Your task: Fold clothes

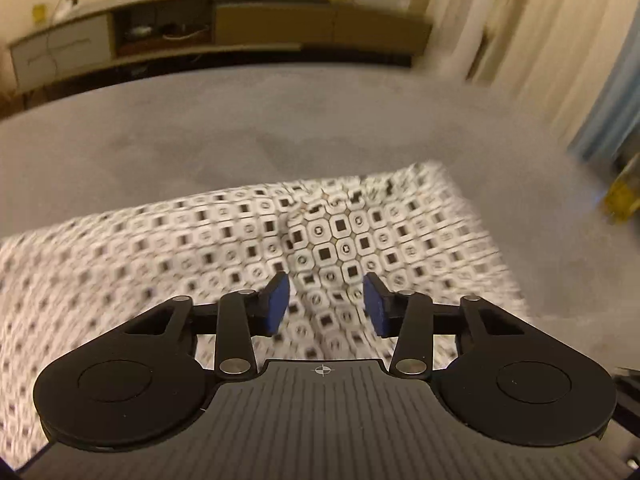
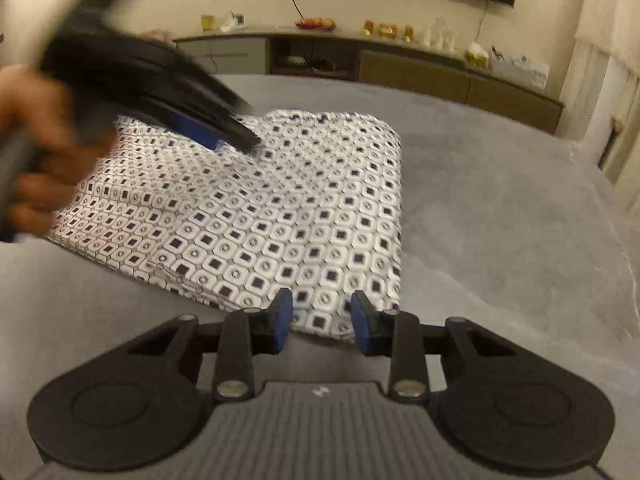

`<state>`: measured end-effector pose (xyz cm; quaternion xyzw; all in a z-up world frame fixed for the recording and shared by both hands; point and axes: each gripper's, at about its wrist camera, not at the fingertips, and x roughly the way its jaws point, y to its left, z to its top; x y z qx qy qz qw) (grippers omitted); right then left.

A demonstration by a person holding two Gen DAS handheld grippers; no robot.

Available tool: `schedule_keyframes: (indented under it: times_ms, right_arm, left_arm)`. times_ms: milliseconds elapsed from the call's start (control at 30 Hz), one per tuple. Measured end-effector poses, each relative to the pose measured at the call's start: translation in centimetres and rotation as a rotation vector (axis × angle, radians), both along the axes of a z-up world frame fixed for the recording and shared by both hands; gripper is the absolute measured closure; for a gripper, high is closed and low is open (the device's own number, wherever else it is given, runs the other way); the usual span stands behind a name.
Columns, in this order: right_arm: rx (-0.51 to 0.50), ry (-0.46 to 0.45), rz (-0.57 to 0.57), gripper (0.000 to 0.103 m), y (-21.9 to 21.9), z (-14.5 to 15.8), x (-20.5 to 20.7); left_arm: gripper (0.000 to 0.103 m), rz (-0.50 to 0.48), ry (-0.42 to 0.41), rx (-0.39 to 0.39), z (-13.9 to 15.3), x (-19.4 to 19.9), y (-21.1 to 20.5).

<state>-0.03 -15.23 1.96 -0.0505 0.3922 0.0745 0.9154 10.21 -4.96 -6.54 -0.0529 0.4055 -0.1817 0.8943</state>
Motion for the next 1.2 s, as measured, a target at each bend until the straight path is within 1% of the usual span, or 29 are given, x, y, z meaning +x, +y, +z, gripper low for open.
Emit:
schedule_keyframes:
  times_ms: [67,100,133,233,267,300,333,367,467,500,567,633,667,700,733,767,800,833,867,900,933,1000,1033,1067,1100,1133,1167,1200]
  right_arm:
    - [-0.042,-0.049,0.009,0.07,1.5,1.5,-1.1]
    - [-0.061,-0.073,0.019,0.07,2.4,2.2,-1.6]
    - [-0.066,-0.096,0.064,0.069,4.1,3.1,-2.2]
    - [-0.071,-0.143,0.233,0.058,10.6,5.3,-4.2]
    - [-0.071,-0.15,0.3,0.053,13.2,5.6,-4.9]
    - [-0.076,-0.153,0.369,0.051,15.9,5.8,-5.5]
    - [-0.086,-0.152,0.434,0.05,18.7,5.8,-6.0]
    - [-0.1,-0.154,0.497,0.049,21.6,5.8,-6.5]
    - [-0.148,-0.168,0.651,0.043,30.1,5.2,-7.0]
    - [-0.162,-0.173,0.692,0.042,32.6,5.0,-7.1]
    - [-0.198,-0.187,0.757,0.039,36.9,4.3,-6.9]
    - [-0.232,-0.19,0.777,0.04,39.9,3.5,-6.1]
    - [-0.234,-0.182,0.767,0.045,40.6,3.3,-5.5]
    - [-0.221,-0.148,0.754,0.049,40.8,3.1,-4.6]
    - [-0.208,-0.115,0.741,0.061,41.1,3.0,-3.8]
    - [-0.193,-0.079,0.728,0.078,41.2,2.9,-3.0]
    - [-0.161,-0.033,0.724,0.081,40.8,2.9,-2.3]
    - [-0.119,0.004,0.724,0.081,40.2,3.2,-1.7]
    - [-0.075,0.04,0.724,0.081,39.5,3.5,-1.1]
    - [-0.022,0.065,0.717,0.081,38.6,4.2,-0.4]
    - [0.04,0.082,0.696,0.081,37.5,5.0,0.5]
    - [0.141,0.08,0.605,0.081,35.7,6.7,3.0]
    - [0.155,0.071,0.551,0.08,35.0,7.2,4.5]
    - [0.14,0.072,0.499,0.078,34.7,7.2,6.1]
    - [0.109,0.094,0.454,0.078,34.7,6.6,7.8]
    - [0.075,0.118,0.411,0.079,34.7,6.0,9.5]
    - [0.034,0.154,0.381,0.083,34.8,4.9,10.8]
    - [-0.006,0.19,0.362,0.083,34.8,3.7,11.7]
  left_arm:
    - [0.055,0.051,-0.032,-0.058,1.5,-2.9,5.6]
    - [0.053,0.098,-0.046,-0.064,2.0,-4.5,8.9]
    - [0.05,0.167,-0.056,-0.054,2.2,-5.8,12.3]
    - [0.047,0.407,-0.077,-0.018,2.6,-9.6,22.7]
    - [0.043,0.496,-0.076,-0.031,2.5,-10.5,26.5]
    - [0.041,0.579,-0.075,-0.062,2.4,-11.4,30.2]
    - [0.039,0.633,-0.072,-0.094,2.1,-12.2,32.7]
    - [0.038,0.676,-0.068,-0.125,1.7,-13.0,34.8]
    - [0.033,0.805,-0.057,-0.218,0.8,-15.3,40.9]
    - [0.033,0.81,-0.042,-0.249,0.3,-15.4,41.9]
    - [0.032,0.789,-0.003,-0.311,-0.7,-15.3,42.9]
    - [0.031,0.755,0.032,-0.351,-1.6,-14.2,43.1]
    - [0.031,0.746,0.045,-0.356,-2.0,-13.6,43.1]
    - [0.03,0.738,0.055,-0.345,-2.3,-12.9,42.6]
    - [0.031,0.723,0.064,-0.328,-2.6,-12.2,42.2]
    - [0.031,0.709,0.048,-0.298,-2.6,-11.8,41.8]
    - [0.035,0.703,0.038,-0.263,-2.6,-11.5,41.3]
    - [0.058,0.7,0.034,-0.228,-2.7,-11.3,40.9]
    - [0.099,0.697,0.031,-0.193,-2.7,-11.0,40.4]
    - [0.103,0.697,0.032,-0.19,-2.8,-10.8,40.2]
    - [0.103,0.699,0.036,-0.2,-3.0,-10.7,40.2]
    - [0.103,0.691,-0.004,-0.183,-2.6,-11.2,39.7]
    - [0.103,0.686,-0.028,-0.171,-2.3,-11.5,39.3]
    - [0.103,0.682,-0.052,-0.16,-2.1,-11.8,39.0]
    - [0.103,0.677,-0.076,-0.148,-1.8,-12.1,38.7]
    - [0.103,0.672,-0.1,-0.136,-1.5,-12.4,38.4]
    - [0.103,0.667,-0.124,-0.125,-1.3,-12.7,38.1]
    - [0.103,0.662,-0.148,-0.113,-1.0,-13.0,37.7]
